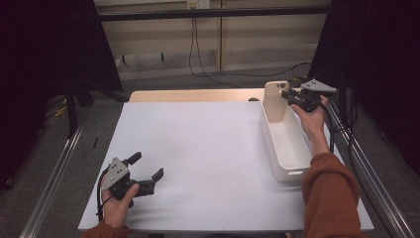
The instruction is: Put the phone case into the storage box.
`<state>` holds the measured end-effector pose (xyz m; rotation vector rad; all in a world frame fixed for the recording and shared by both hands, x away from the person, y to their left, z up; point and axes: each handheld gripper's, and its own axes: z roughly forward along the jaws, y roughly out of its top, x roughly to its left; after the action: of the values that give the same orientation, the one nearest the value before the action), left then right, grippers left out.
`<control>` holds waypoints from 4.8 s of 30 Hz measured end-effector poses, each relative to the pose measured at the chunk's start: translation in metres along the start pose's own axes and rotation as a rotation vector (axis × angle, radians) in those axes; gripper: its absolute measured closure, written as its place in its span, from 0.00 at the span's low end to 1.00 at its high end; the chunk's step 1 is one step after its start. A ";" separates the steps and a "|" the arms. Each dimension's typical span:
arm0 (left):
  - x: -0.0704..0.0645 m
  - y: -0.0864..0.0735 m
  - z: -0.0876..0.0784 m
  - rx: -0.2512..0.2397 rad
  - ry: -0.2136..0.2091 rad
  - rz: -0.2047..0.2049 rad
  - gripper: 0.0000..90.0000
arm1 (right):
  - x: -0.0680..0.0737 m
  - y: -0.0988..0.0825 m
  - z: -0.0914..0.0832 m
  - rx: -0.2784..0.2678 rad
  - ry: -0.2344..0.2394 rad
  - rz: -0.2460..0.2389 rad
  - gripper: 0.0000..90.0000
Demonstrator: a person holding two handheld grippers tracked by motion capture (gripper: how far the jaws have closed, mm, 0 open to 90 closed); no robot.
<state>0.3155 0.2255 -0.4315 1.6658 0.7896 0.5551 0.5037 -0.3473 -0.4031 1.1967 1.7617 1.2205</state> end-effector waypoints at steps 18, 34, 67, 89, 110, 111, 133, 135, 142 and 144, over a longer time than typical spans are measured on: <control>0.001 0.001 0.001 -0.008 -0.003 -0.006 0.04 | 0.002 0.001 -0.007 -0.007 0.001 0.039 0.51; 0.002 0.001 0.004 -0.007 0.004 -0.010 0.04 | 0.000 0.001 -0.014 -0.008 0.003 0.077 0.14; 0.001 0.002 0.001 -0.009 -0.007 0.004 0.03 | 0.012 0.004 -0.031 -0.066 -0.010 0.093 0.00; 0.001 0.003 -0.001 -0.020 -0.009 0.000 0.03 | 0.021 0.008 -0.054 -0.081 -0.002 0.069 0.00; 0.002 0.006 0.001 -0.035 -0.041 -0.001 0.03 | 0.034 0.002 -0.086 -0.074 0.014 0.062 0.00; 0.002 0.006 0.001 -0.033 -0.040 0.000 0.03 | 0.035 0.002 -0.088 -0.075 0.020 0.066 0.00; 0.003 0.005 -0.003 -0.028 -0.012 -0.004 0.03 | 0.048 -0.012 -0.122 -0.104 0.035 0.072 0.00; 0.002 0.005 -0.004 -0.028 -0.009 -0.005 0.03 | 0.049 -0.013 -0.126 -0.107 0.033 0.076 0.00; 0.003 0.004 -0.004 -0.027 -0.005 -0.005 0.03 | 0.053 -0.020 -0.138 -0.112 0.037 0.072 0.00; 0.003 0.004 -0.005 -0.027 -0.004 -0.005 0.03 | 0.053 -0.022 -0.141 -0.117 0.039 0.076 0.00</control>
<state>0.3149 0.2302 -0.4264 1.6392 0.7797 0.5566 0.3533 -0.3460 -0.3783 1.1884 1.6617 1.3805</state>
